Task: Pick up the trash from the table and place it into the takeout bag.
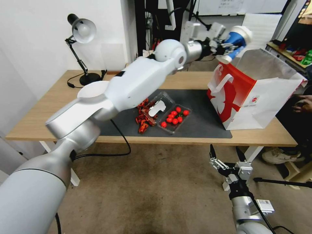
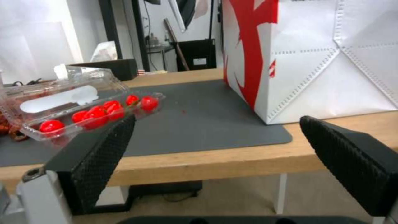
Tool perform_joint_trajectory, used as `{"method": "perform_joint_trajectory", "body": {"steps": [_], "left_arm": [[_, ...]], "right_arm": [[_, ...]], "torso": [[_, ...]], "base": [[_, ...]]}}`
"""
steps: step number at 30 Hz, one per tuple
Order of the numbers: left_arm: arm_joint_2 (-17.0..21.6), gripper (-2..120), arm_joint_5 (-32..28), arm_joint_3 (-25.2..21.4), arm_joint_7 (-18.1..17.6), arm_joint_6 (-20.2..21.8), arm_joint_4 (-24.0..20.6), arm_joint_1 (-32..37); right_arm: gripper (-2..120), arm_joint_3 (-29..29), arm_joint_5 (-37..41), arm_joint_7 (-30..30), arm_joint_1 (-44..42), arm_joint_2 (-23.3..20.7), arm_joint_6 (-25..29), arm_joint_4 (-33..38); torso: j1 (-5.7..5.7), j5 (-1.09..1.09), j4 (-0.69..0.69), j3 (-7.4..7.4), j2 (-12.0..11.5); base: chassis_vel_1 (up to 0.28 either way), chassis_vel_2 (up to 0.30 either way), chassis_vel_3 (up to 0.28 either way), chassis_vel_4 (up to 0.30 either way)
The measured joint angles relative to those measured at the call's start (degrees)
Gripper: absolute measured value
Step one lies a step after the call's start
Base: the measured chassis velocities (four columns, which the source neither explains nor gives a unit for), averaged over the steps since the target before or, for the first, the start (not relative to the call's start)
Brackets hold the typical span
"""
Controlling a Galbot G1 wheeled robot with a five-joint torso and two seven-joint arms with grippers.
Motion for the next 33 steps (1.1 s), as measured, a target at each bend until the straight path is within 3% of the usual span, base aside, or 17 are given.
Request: {"method": "perform_joint_trajectory", "body": {"steps": [8, 23, 29, 31, 33], "left_arm": [[-2.6, 34, -1.1, 3.2, 3.9, -2.8, 2.2, 0.1], [-2.2, 33, 1.5, 4.9, 3.7, -2.7, 2.3, 1.5], [-2.1, 52, 1.7, 4.9, 3.8, -2.5, 1.2, 1.6], [-2.1, 64, 1.7, 4.8, 3.8, -2.4, 0.7, 1.5], [-2.1, 67, 1.8, 4.7, 3.8, -2.3, 0.6, 1.4]], "right_arm": [[100, 0.5, 0.2, -0.1, 0.0, -0.4, 0.1, 0.2], [100, 0.4, 0.0, -0.2, -0.5, 0.2, 0.1, 0.3], [100, 0.4, -0.4, -0.2, -0.5, 0.4, 0.1, 0.6], [100, 0.3, -0.5, -0.2, -0.5, 0.6, 0.1, 0.6], [100, 0.3, -0.5, -0.2, -0.5, 0.6, 0.1, 0.6]], "torso": [[0.0, 0.0, 0.0, 0.0, 0.0], [0.0, 0.0, 0.0, 0.0, 0.0], [0.0, -0.01, -0.01, 0.0, 0.0], [0.0, -0.01, 0.0, 0.0, 0.0], [0.0, 0.0, 0.0, 0.0, 0.0]], "base": [[0.0, 0.0, 0.0, 0.0], [0.0, 0.0, 0.0, 0.0], [0.0, 0.0, 0.0, 0.0], [0.0, 0.0, 0.0, 0.0], [0.0, 0.0, 0.0, 0.0]]}}
